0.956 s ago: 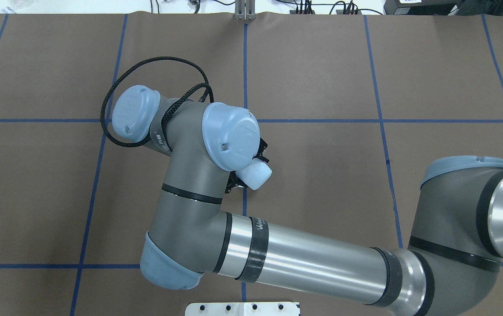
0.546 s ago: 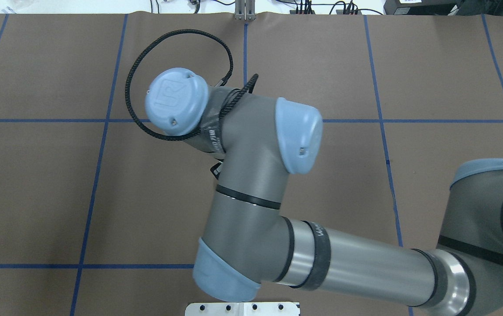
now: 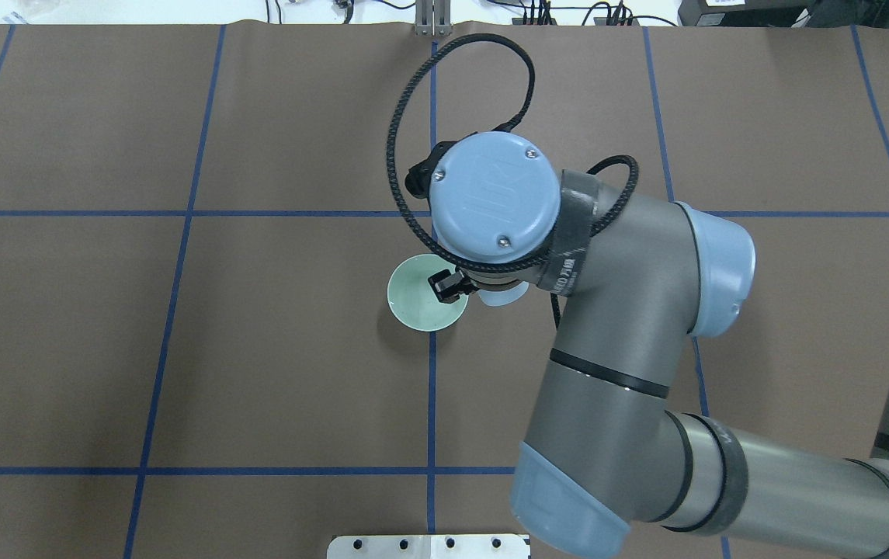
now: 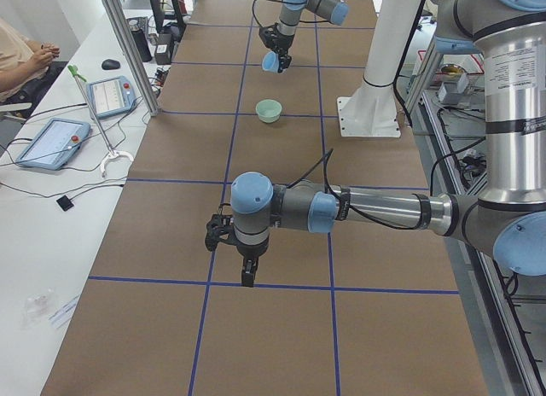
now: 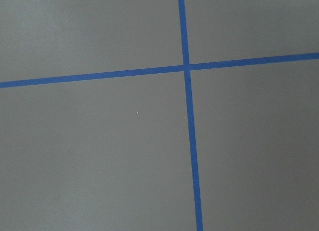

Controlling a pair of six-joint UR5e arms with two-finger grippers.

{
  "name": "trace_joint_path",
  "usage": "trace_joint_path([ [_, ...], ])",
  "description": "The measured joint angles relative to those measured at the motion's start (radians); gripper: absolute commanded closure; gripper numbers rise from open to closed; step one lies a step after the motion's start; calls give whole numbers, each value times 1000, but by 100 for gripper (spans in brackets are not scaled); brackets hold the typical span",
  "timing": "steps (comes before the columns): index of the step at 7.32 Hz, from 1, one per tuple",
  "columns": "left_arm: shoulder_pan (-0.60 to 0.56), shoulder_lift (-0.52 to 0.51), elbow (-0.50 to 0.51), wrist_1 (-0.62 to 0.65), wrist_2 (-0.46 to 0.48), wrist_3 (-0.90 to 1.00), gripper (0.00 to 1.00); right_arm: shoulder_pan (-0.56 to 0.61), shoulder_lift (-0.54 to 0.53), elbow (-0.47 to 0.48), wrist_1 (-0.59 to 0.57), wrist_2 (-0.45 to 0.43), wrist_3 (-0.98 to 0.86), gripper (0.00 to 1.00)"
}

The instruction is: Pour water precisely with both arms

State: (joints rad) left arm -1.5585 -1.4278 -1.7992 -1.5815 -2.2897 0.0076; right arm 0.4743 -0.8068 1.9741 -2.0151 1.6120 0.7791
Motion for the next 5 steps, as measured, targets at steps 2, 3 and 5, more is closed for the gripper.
trace_joint_path([
  [2, 0, 1, -1, 0, 0, 0, 0, 7, -144, 100, 176, -107, 96, 100],
  [3, 0, 1, -1, 0, -1, 0, 0, 9, -212, 131, 271, -163, 135, 100],
  [5, 0, 0, -2, 0, -1, 0, 0, 10, -372, 161, 492, -287, 194, 100],
])
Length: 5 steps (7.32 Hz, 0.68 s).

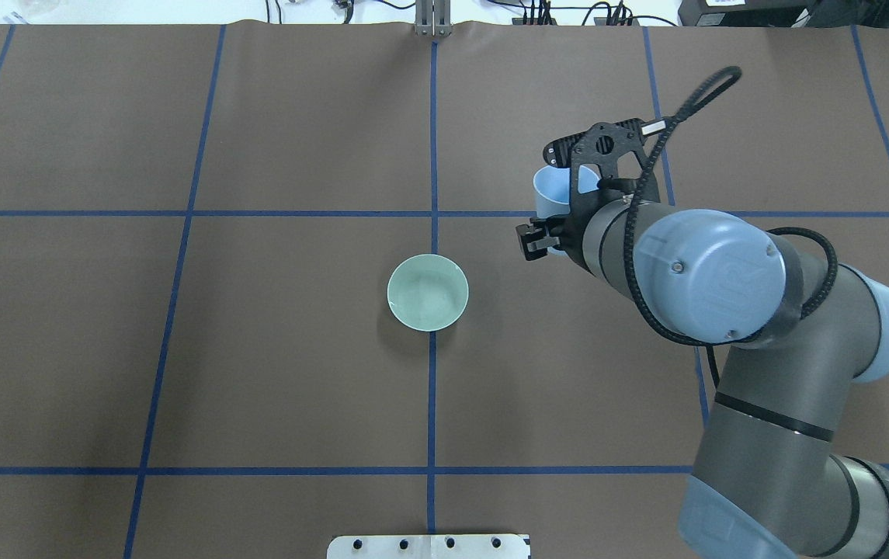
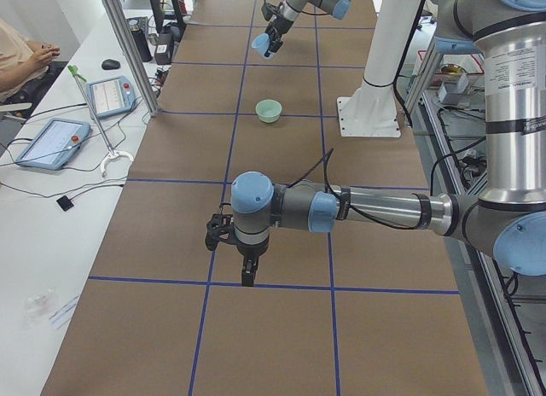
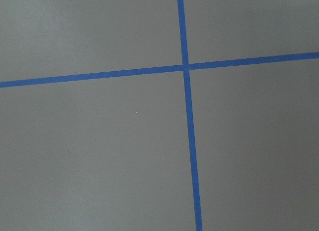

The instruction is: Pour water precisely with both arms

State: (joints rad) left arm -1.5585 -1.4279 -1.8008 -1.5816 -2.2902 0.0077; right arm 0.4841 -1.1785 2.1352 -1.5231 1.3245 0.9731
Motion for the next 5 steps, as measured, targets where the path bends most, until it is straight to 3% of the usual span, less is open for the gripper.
trace_joint_path([
  [3, 0, 0, 2, 0, 0, 0, 0, -1, -355, -57, 531, -114, 30, 100],
  [5, 0, 0, 3, 0, 0, 0, 0, -1, -467, -236, 883, -188, 25, 100],
])
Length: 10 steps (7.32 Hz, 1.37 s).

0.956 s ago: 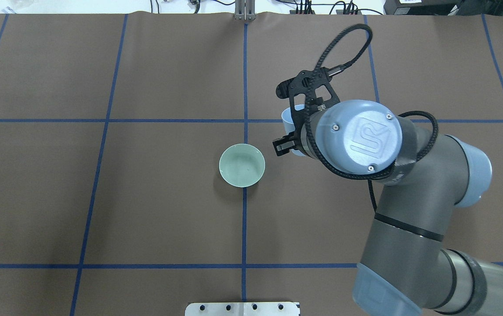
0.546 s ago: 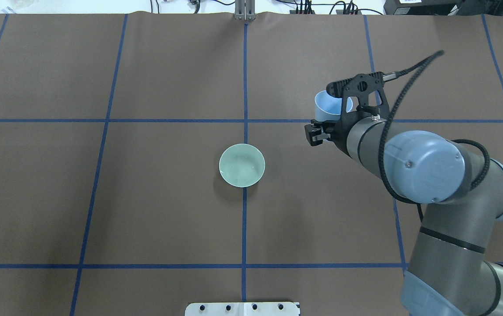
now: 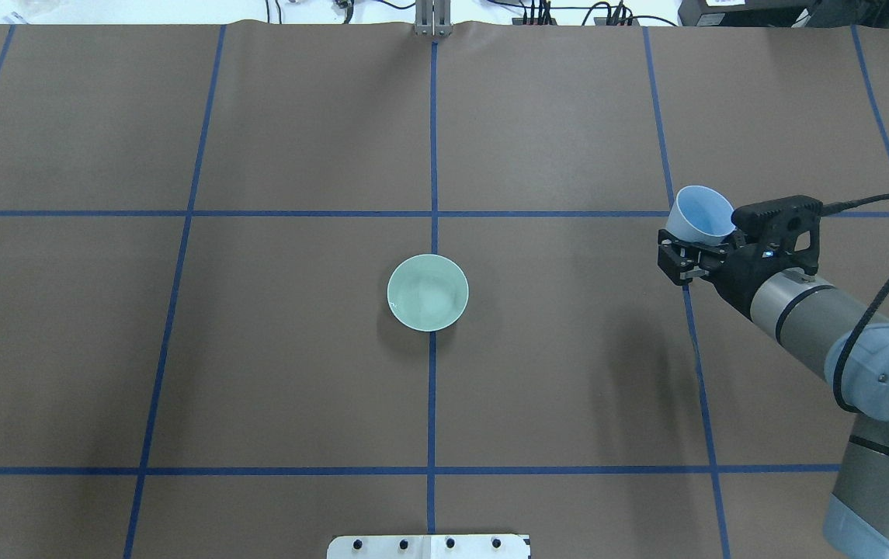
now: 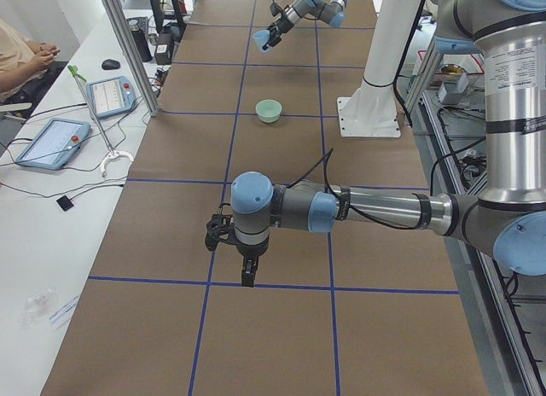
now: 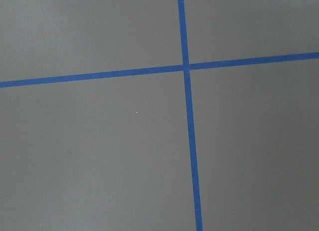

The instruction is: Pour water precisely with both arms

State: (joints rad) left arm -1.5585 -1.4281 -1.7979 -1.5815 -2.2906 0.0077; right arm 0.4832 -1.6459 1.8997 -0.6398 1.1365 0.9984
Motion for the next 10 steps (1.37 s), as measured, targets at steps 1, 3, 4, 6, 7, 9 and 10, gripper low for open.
trace_joint_path([
  [1, 0, 0, 0, 0, 0, 0, 0, 0, -18, -76, 107, -30, -7, 100],
  [3, 1, 0, 1, 0, 0, 0, 0, 0, -51, -186, 244, -96, -54, 100],
  [4, 1, -1, 2, -1, 0, 0, 0, 0, -59, -269, 345, -114, -101, 100],
  [6, 1, -2, 3, 0, -1, 0, 0, -1, -56, -436, 573, -121, -192, 30],
  [7, 2, -2, 3, 0, -1, 0, 0, -1, -53, -478, 635, -123, -204, 1],
  [9, 2, -2, 3, -1, 0, 0, 0, -1, -49, -498, 667, -125, -201, 1],
  [10, 1, -2, 4, -2, 0, 0, 0, 1, -48, -498, 670, -126, -199, 1],
])
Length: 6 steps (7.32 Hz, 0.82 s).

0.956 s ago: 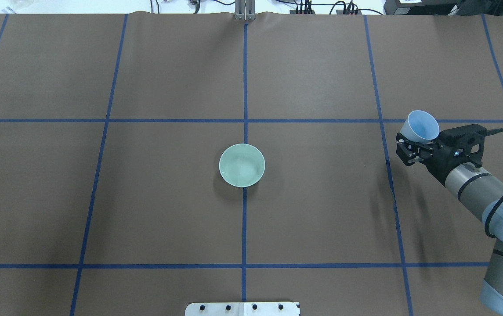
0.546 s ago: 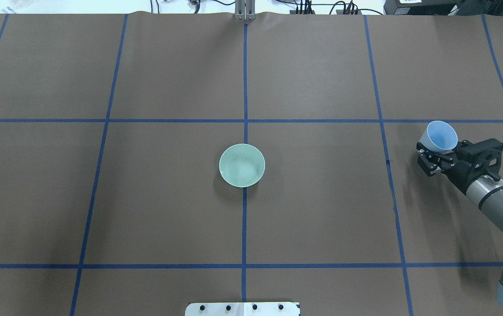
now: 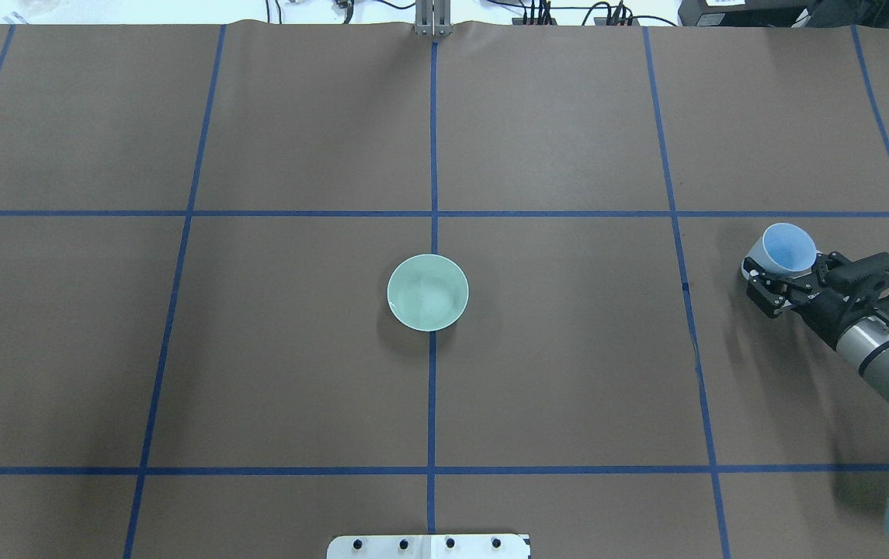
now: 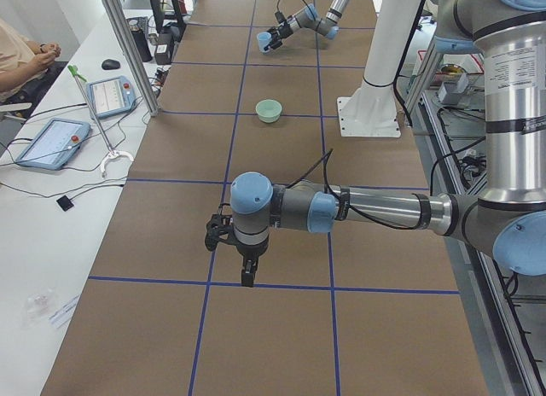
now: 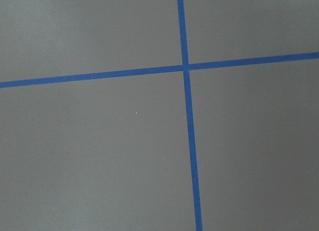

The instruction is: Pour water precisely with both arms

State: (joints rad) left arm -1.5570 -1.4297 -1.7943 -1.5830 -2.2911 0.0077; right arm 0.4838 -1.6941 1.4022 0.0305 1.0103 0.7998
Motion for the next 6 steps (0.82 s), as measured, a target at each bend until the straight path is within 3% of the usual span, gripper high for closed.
trace_joint_path([
  [4, 0, 0, 1, 0, 0, 0, 0, 72, -3, 34, 7, 19, -1, 1],
  [6, 0, 0, 0, 0, 1, 0, 0, 154, -1, 63, -4, 110, -1, 1],
])
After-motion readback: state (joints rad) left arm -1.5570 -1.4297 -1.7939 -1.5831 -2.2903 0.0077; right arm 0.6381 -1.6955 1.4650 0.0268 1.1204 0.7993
